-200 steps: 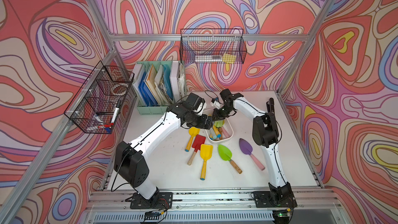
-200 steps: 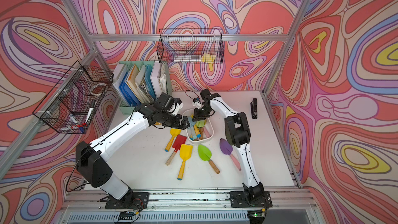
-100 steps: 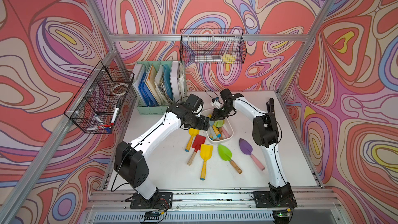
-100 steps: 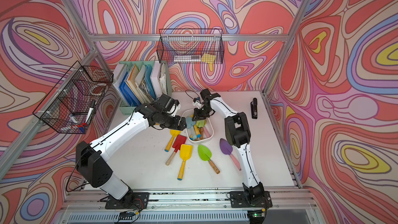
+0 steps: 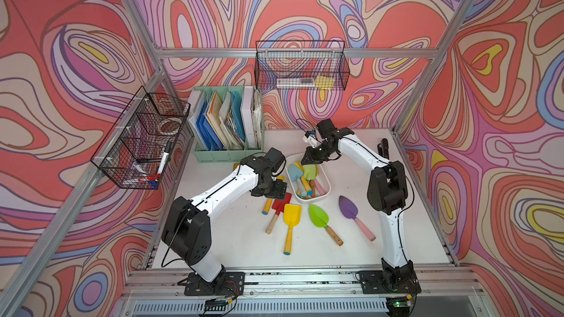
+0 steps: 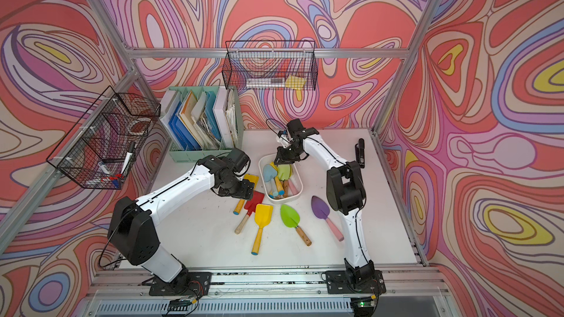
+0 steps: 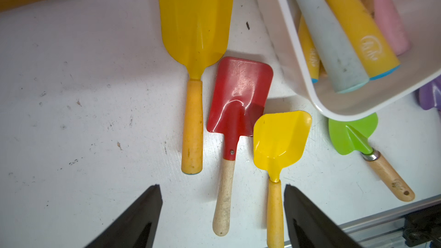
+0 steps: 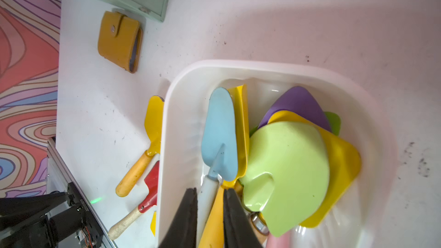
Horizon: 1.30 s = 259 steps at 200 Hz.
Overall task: Put the shovel into the storage box
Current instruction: Pick up the shovel from the center of the board.
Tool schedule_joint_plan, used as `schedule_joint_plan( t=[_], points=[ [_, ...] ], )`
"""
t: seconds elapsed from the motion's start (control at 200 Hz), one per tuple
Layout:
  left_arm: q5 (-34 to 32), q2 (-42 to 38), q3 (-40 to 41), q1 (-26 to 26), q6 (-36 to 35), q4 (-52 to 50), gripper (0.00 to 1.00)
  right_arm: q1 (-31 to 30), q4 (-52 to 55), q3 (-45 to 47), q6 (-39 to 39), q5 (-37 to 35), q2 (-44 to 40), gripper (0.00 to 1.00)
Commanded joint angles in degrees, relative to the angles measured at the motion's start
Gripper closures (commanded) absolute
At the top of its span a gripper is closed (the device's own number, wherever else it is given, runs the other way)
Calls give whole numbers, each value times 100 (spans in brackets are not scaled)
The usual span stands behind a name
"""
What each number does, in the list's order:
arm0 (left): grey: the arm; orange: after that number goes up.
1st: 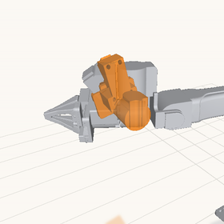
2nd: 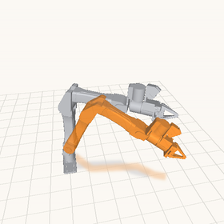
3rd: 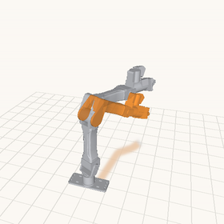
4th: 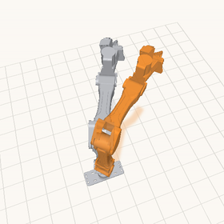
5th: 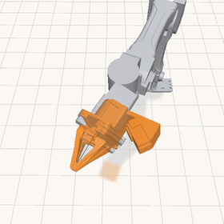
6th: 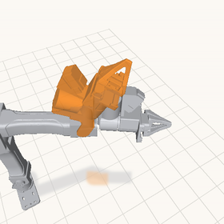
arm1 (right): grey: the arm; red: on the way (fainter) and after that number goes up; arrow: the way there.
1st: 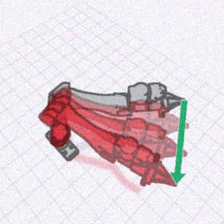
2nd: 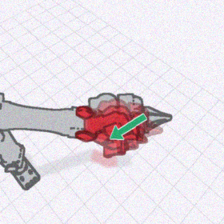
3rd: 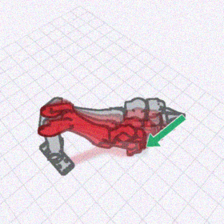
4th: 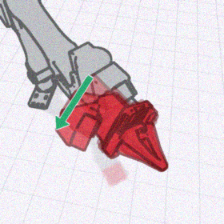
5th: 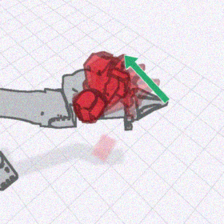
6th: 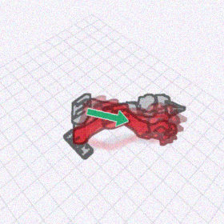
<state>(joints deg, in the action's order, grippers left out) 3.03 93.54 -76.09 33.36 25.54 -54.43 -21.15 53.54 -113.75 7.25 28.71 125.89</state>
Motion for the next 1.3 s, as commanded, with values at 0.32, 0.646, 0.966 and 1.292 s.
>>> schedule_joint_plan(
  t=[0.32, 0.646, 0.966, 1.292],
  points=[
    [-1, 635, 505, -324, -141, 249, 28, -17, -597, 1064, 512, -319, -1366, 80],
    [236, 985, 618, -514, -269, 476, 35, -16, -716, 1522, 593, -489, -1734, 81],
    [310, 1144, 826, -519, -269, 668, 42, -13, -779, 1593, 655, -481, -1688, 81],
    [309, 1351, 934, -524, -269, 800, 56, -14, -852, 1726, 690, -489, -1707, 81]
  ],
)
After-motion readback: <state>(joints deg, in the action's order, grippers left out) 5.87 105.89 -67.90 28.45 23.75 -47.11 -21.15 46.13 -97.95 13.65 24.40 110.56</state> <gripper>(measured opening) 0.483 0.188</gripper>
